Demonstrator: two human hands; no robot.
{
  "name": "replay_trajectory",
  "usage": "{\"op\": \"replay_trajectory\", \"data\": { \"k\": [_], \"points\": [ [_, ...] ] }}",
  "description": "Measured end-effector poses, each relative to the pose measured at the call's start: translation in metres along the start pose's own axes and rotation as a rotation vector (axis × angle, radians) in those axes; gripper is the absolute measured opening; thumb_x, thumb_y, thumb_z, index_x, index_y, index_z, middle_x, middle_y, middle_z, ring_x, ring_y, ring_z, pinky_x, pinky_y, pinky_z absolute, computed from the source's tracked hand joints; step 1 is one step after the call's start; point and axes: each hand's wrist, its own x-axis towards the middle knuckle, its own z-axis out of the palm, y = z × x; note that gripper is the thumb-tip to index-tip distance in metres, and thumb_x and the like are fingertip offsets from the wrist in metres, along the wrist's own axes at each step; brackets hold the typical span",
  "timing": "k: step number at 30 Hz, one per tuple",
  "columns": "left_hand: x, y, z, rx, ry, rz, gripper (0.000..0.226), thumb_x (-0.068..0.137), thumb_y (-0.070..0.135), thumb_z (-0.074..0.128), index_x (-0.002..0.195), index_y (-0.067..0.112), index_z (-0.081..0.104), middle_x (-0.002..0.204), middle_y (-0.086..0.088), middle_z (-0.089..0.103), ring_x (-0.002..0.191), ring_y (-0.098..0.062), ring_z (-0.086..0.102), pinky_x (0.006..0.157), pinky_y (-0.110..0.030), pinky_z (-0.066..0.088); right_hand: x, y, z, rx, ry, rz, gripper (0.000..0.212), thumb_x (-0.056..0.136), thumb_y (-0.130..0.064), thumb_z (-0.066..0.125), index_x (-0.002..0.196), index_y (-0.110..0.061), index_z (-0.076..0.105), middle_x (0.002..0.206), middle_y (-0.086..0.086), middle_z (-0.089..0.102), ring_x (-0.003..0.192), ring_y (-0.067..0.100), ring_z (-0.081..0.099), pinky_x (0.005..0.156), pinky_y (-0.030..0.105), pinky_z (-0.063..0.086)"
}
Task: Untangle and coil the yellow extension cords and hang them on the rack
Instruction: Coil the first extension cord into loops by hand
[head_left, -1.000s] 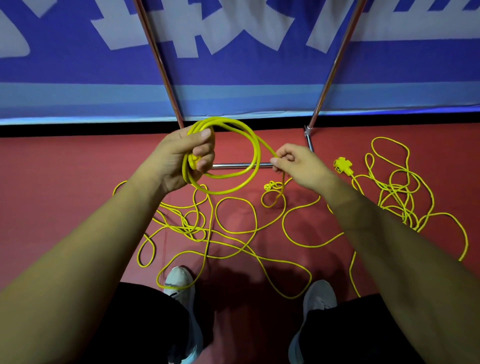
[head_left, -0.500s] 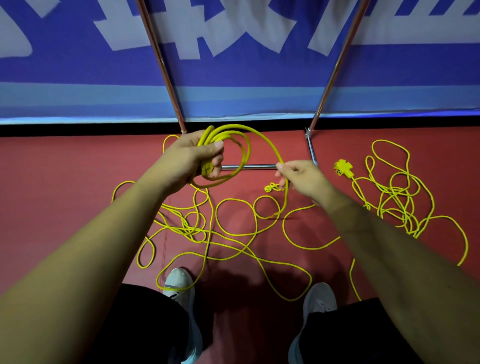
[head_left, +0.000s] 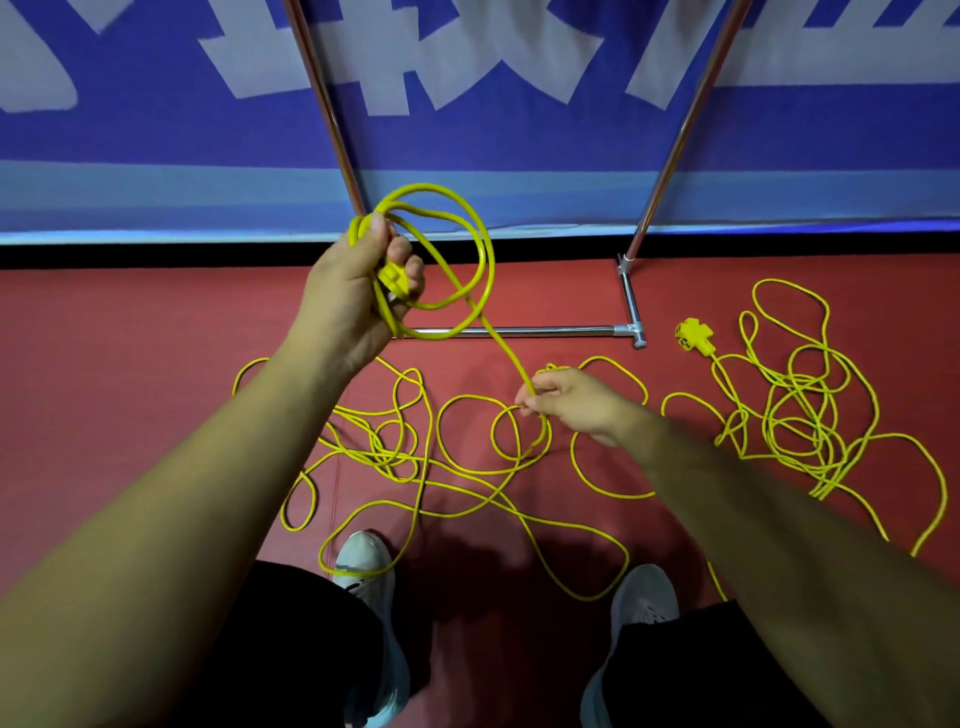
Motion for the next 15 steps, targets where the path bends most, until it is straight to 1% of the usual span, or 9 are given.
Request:
{"op": "replay_trajectory", "data": {
  "k": [2, 3, 4, 6, 8, 9, 12, 14, 15],
  "points": [
    [0.0, -0.003, 0.0, 0.096, -0.01, 0.03, 0.019, 0.104, 0.021, 0.045, 0.086, 0.015, 0.047, 0.071, 0.001, 0.047, 0.065, -0.016, 0.05, 0.06, -0.024, 0.044, -0.002, 0.003, 0.002, 0.057, -0.017, 0.102, 0.006, 0.099, -0.01, 0.054, 0.101, -0.006, 0.058, 0.09, 0.007, 0.069, 0.086, 0.022, 0.066, 0.081, 0.031, 0.051],
    [0.0, -0.004, 0.0, 0.159, -0.003, 0.051, 0.018, 0.104, 0.021, 0.045, 0.088, 0.015, 0.048, 0.073, 0.001, 0.048, 0.066, -0.017, 0.051, 0.062, -0.025, 0.046, -0.004, 0.002, 0.004, 0.074, -0.029, 0.146, 0.009, 0.099, -0.016, 0.055, 0.102, -0.007, 0.055, 0.09, 0.009, 0.07, 0.081, 0.023, 0.068, 0.077, 0.033, 0.053],
    [0.0, -0.004, 0.0, 0.219, 0.009, 0.071, 0.016, 0.105, 0.02, 0.045, 0.09, 0.015, 0.049, 0.074, 0.0, 0.05, 0.067, -0.017, 0.053, 0.063, -0.025, 0.047, -0.006, 0.0, 0.007, 0.084, -0.041, 0.169, 0.012, 0.1, -0.02, 0.055, 0.102, -0.008, 0.054, 0.087, 0.01, 0.071, 0.075, 0.022, 0.069, 0.071, 0.032, 0.054],
    [-0.001, -0.003, 0.001, 0.298, 0.048, 0.099, 0.011, 0.105, 0.02, 0.046, 0.098, 0.014, 0.052, 0.077, 0.0, 0.059, 0.07, -0.017, 0.061, 0.064, -0.026, 0.049, -0.009, -0.01, 0.015, 0.132, -0.04, 0.181, 0.013, 0.1, -0.024, 0.053, 0.097, -0.012, 0.055, 0.077, 0.008, 0.069, 0.061, 0.018, 0.066, 0.059, 0.027, 0.051],
    [-0.001, -0.001, 0.0, 0.372, 0.086, 0.118, 0.008, 0.104, 0.019, 0.049, 0.103, 0.012, 0.053, 0.081, -0.001, 0.068, 0.07, -0.017, 0.066, 0.064, -0.026, 0.051, -0.011, -0.022, 0.023, 0.206, -0.006, 0.182, 0.015, 0.1, -0.026, 0.054, 0.091, -0.015, 0.059, 0.066, 0.003, 0.059, 0.051, 0.014, 0.054, 0.053, 0.024, 0.042],
    [-0.002, -0.001, 0.0, 0.43, 0.089, 0.131, 0.009, 0.104, 0.019, 0.051, 0.102, 0.01, 0.053, 0.08, -0.002, 0.068, 0.069, -0.017, 0.067, 0.062, -0.025, 0.051, -0.012, -0.028, 0.026, 0.228, 0.0, 0.178, 0.016, 0.099, -0.027, 0.054, 0.089, -0.017, 0.062, 0.06, 0.001, 0.052, 0.048, 0.013, 0.046, 0.051, 0.023, 0.038],
    [-0.006, -0.001, 0.002, 0.651, 0.076, 0.154, 0.017, 0.103, 0.02, 0.052, 0.099, 0.004, 0.05, 0.071, -0.009, 0.057, 0.059, -0.016, 0.065, 0.048, -0.018, 0.045, -0.017, -0.044, 0.03, 0.202, -0.076, 0.168, 0.017, 0.098, -0.026, 0.055, 0.093, -0.013, 0.066, 0.057, -0.002, 0.032, 0.044, 0.009, 0.024, 0.043, 0.018, 0.024],
    [-0.008, -0.003, 0.003, 0.768, 0.084, 0.154, 0.018, 0.102, 0.022, 0.054, 0.098, 0.005, 0.049, 0.066, -0.007, 0.052, 0.053, -0.014, 0.061, 0.044, -0.016, 0.041, -0.023, -0.057, 0.026, 0.16, -0.154, 0.151, 0.019, 0.098, -0.024, 0.056, 0.094, -0.009, 0.066, 0.058, -0.002, 0.028, 0.043, 0.007, 0.017, 0.042, 0.016, 0.016],
    [-0.008, -0.004, 0.003, 0.815, 0.076, 0.151, 0.018, 0.102, 0.022, 0.055, 0.097, 0.005, 0.049, 0.065, -0.006, 0.051, 0.05, -0.012, 0.059, 0.044, -0.016, 0.04, -0.025, -0.064, 0.023, 0.142, -0.185, 0.135, 0.02, 0.098, -0.024, 0.056, 0.094, -0.008, 0.067, 0.056, -0.002, 0.029, 0.043, 0.007, 0.017, 0.041, 0.015, 0.014]
  ]
}}
